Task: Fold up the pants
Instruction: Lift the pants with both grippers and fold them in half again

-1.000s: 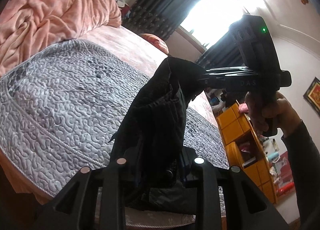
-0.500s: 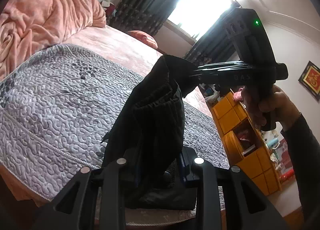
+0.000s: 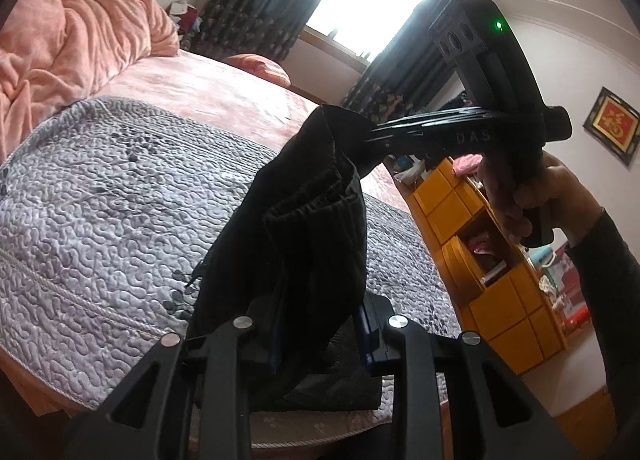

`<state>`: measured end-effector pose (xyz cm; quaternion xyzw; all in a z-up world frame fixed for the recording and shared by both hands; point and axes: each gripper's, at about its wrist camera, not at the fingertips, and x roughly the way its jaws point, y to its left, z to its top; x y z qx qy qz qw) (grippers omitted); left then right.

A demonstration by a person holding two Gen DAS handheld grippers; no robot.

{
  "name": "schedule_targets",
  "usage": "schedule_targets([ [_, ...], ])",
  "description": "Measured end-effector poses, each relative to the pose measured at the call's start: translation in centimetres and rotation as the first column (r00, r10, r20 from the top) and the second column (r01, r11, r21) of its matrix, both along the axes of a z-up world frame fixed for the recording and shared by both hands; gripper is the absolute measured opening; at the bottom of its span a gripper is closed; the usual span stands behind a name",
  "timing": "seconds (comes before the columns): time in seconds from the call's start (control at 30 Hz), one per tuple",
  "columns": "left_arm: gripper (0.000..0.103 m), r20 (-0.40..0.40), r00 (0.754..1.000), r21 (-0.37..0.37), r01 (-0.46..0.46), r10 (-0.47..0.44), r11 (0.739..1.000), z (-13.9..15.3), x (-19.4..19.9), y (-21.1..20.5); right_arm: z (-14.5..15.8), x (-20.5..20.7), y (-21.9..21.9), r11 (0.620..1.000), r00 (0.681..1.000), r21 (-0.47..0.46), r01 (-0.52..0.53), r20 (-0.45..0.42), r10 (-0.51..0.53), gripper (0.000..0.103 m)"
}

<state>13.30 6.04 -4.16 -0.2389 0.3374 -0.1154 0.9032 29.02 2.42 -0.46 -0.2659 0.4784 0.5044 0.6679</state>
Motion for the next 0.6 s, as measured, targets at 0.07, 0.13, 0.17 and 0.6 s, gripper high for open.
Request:
schedule_targets([
  [0.07, 0.028, 0.000, 1.000, 0.007, 0.013, -0.013, 1.000, 0.1, 0.1, -0.7, 0.0, -0.1, -0.8, 1.000, 1.000, 0.000, 0.013, 0.002, -0.013, 0.024],
  [0.13, 0.028, -0.002, 1.000, 0.012, 0.029, -0.029, 1.000, 0.1, 0.2, -1.5, -0.1, -0.1, -1.6, 1.000, 1.000, -0.003, 0.027, 0.004, -0.026, 0.024],
  [0.17, 0.028, -0.002, 0.999, 0.015, 0.038, -0.037, 0.999, 0.1, 0.2, -1.9, -0.1, -0.2, -2.0, 0.999, 0.999, -0.005, 0.032, 0.006, -0.032, 0.024],
  [0.6, 0.028, -0.019, 0.992, 0.025, 0.122, -0.122, 0.992, -0.4, 0.4, -6.4, -1.0, -0.7, -7.5, 0.992, 0.992, -0.032, 0.124, 0.017, -0.123, 0.023],
])
